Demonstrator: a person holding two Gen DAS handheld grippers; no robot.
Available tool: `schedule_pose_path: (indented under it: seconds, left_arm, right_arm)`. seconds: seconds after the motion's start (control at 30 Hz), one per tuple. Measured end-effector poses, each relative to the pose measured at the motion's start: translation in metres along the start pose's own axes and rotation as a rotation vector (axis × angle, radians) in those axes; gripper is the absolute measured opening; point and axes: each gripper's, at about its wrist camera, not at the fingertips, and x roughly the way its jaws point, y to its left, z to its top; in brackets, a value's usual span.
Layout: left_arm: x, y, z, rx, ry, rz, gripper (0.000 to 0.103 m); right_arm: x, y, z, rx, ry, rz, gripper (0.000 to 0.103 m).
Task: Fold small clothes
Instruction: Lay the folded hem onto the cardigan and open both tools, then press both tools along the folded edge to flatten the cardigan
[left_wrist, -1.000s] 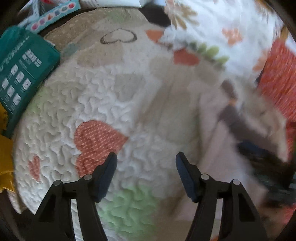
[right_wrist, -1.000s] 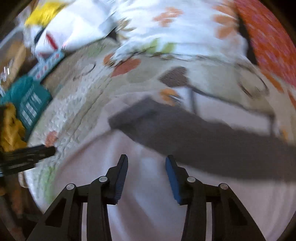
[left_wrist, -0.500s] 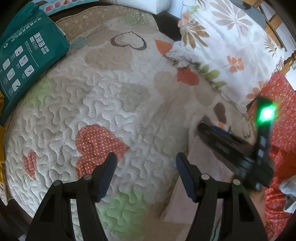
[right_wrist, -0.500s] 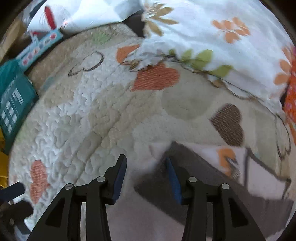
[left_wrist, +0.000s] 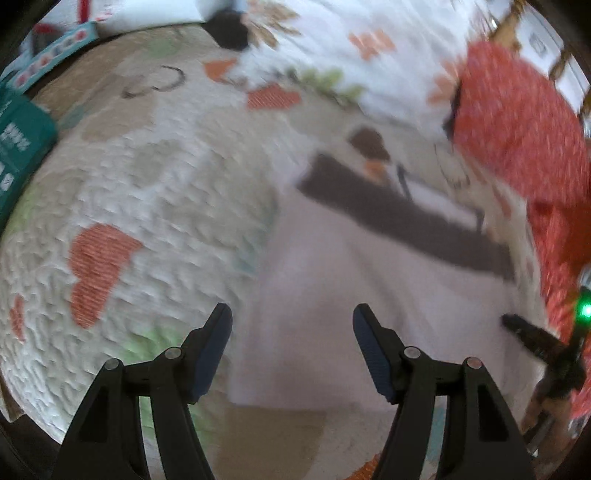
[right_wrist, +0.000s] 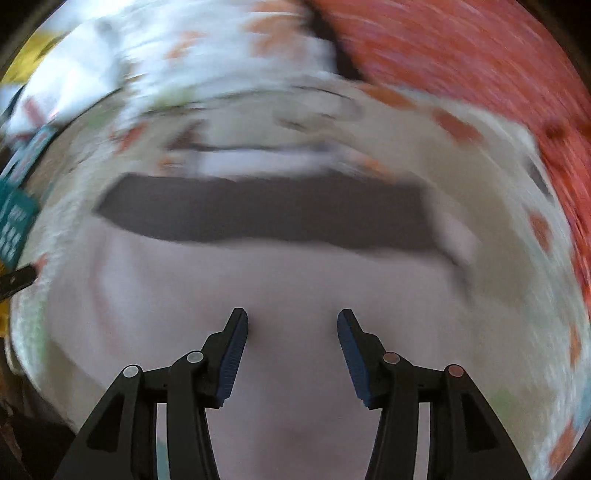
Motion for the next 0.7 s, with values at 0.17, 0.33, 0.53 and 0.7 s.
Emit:
schedule_pose_path:
  seconds: [0.17, 0.33, 0.53, 0.7]
  left_arm:
    - [0.035, -0.013, -0.015, 0.027, 0.064, 0.094, 0.067]
    - [0.026, -0.032, -0.035, 0.075, 0.037, 0.132, 0.075]
    - [0.022, -0.043, -0.062, 0.030, 0.028, 0.120, 0.089]
    - [0.037, -0.062, -0.073, 0.095, 0.049, 0.175, 0.103]
  right_arm:
    - [-0.008, -0.123, -0.033, 0.358, -0.017, -0.069, 0.069]
    - [-0.053, -0.158, -0.031, 0.460, -0.152, 0.039, 0.069]
    - [-0.075, -0.132, -0.038, 0.352, -0.187, 0.068, 0.069]
    - [-0.063, -0.108, -0.049, 0.283, -0.144, 0.059, 0.069]
